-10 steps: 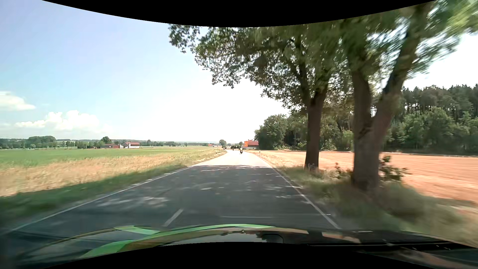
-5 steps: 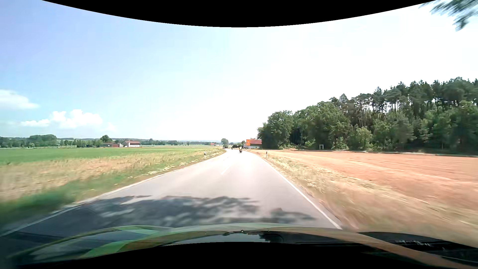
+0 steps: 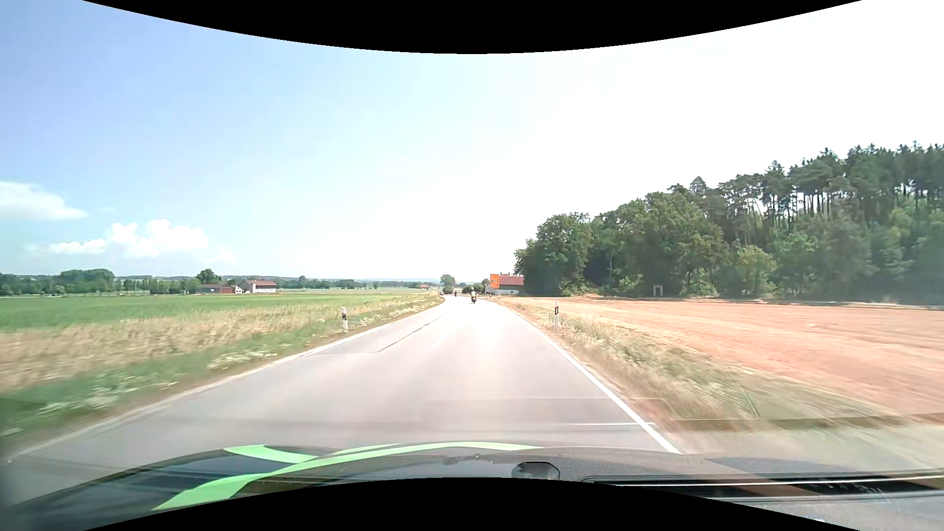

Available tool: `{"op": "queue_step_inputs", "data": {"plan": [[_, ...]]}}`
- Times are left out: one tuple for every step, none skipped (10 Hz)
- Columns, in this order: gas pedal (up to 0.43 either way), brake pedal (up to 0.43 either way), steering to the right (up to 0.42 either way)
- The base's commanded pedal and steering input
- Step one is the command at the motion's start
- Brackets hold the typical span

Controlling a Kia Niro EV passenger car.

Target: Follow the waypoints while adhering to traffic rules and regulations

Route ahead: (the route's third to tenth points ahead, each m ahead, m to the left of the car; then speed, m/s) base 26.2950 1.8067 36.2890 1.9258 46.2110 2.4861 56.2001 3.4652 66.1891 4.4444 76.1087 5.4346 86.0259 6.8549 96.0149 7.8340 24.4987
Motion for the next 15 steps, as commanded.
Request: {"op": "queue_step_inputs", "data": {"plan": [[0.228, 0.000, -0.010], [0.220, 0.000, -0.011], [0.220, 0.000, -0.011], [0.209, 0.000, -0.012], [0.209, 0.000, -0.011], [0.220, 0.000, -0.011], [0.220, 0.000, -0.011], [0.220, 0.000, -0.010], [0.220, 0.000, -0.010], [0.220, 0.000, -0.011], [0.209, 0.000, -0.011], [0.157, 0.000, -0.012], [0.157, 0.000, -0.012], [0.169, 0.000, -0.012], [0.177, 0.000, -0.011]]}}
